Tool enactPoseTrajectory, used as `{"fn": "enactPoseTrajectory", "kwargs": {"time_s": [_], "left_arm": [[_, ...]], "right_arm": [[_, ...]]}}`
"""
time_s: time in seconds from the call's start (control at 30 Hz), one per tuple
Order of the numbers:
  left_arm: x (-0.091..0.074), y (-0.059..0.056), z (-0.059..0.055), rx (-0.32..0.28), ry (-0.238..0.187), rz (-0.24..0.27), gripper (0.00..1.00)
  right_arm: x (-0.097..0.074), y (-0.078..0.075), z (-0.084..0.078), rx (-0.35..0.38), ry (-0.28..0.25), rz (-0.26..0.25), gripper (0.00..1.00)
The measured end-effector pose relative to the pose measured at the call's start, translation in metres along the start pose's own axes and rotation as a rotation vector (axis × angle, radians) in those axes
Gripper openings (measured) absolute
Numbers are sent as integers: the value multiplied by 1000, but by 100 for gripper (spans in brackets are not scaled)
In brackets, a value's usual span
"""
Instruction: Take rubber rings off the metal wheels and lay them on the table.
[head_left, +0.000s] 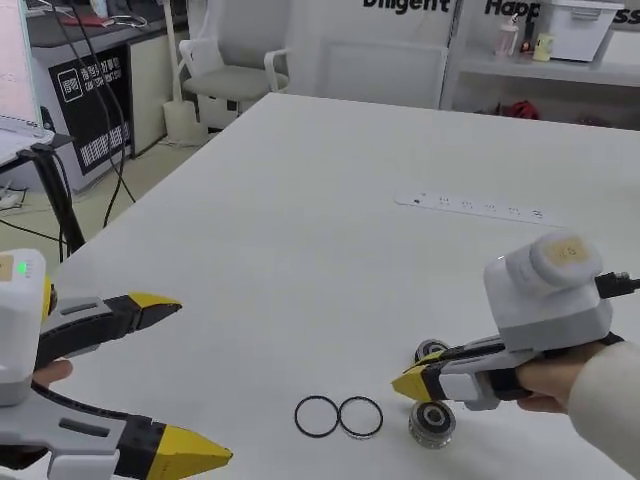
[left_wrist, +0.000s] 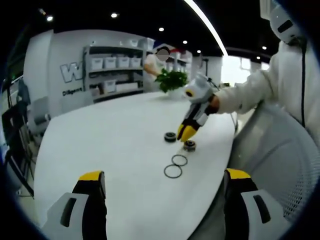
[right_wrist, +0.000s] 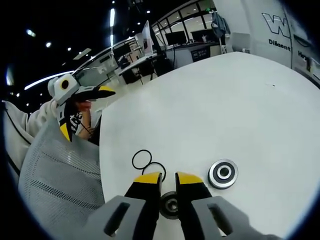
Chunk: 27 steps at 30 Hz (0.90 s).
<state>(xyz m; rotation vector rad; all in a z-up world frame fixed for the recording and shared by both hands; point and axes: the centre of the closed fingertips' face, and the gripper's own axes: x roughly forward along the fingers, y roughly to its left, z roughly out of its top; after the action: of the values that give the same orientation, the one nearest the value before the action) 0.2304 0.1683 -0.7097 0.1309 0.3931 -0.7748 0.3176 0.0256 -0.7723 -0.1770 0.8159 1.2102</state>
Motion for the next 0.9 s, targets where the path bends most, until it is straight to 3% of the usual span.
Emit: {"fn": "enactPoseTrajectory", "kwargs": {"time_s": [0.2,0.67,0.9], "left_arm": [[-4,3,3,8,5,6,100],[-7,9,22,46,4,-1,100],[-7,10,34,82,7,-18,98]], "right_arm": [[-15,-9,5,1,-32,-22,11],[-59,-36,15,-10,-119,-74,24],[-84,-57,16,8,-164,-131,26]]}}
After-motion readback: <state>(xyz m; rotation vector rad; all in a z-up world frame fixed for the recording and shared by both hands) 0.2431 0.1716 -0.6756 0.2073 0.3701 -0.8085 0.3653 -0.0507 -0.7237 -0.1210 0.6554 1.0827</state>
